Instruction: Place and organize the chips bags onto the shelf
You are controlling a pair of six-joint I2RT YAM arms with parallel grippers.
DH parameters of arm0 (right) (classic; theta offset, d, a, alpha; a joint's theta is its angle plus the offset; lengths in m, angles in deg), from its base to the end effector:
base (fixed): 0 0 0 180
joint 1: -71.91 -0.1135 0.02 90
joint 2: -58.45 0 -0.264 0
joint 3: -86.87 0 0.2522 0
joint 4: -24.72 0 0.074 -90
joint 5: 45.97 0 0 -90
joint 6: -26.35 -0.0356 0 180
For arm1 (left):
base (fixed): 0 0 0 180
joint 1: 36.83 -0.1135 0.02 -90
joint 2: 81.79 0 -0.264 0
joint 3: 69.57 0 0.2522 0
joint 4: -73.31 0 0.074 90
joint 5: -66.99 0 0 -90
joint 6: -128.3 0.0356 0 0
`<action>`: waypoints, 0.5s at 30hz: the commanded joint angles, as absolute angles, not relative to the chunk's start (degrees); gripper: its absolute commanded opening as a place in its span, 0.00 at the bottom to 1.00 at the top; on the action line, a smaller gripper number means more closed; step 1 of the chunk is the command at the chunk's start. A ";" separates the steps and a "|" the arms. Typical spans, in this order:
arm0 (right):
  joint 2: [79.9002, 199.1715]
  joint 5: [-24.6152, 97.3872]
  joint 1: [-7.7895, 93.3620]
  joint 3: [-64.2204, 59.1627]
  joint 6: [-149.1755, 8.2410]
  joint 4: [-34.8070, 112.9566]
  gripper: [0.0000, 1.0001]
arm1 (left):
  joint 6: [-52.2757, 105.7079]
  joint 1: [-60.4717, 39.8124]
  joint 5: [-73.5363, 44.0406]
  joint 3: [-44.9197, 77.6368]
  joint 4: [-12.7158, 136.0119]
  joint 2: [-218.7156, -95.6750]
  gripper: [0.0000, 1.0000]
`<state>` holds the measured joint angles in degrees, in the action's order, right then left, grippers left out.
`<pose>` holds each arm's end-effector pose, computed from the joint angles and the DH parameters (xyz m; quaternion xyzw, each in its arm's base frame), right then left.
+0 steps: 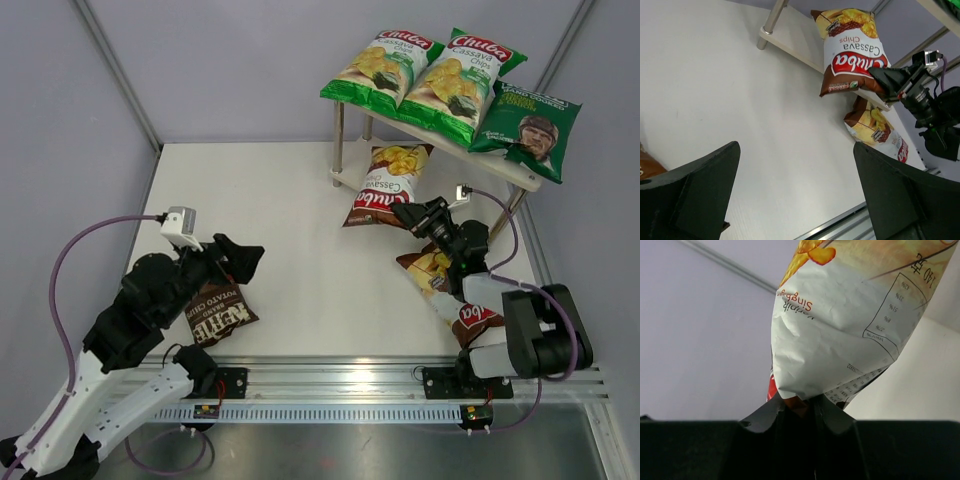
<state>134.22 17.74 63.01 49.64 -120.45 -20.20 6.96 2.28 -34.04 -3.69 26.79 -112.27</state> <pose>0.2521 0.0554 0.2240 0.1086 0.6621 0.5211 0.5275 0.0857 -0.0609 0.3725 -0.0088 0.7711 -0.3041 0.5594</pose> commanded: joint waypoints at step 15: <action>167.07 41.21 57.94 30.93 -124.12 -46.68 0.16 | 21.33 2.19 -33.65 -8.43 20.78 -97.88 0.99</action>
<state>164.43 34.66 59.62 35.26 -123.53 -32.06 18.20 2.26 -33.77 -6.29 18.99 -99.83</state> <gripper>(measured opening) 0.249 0.988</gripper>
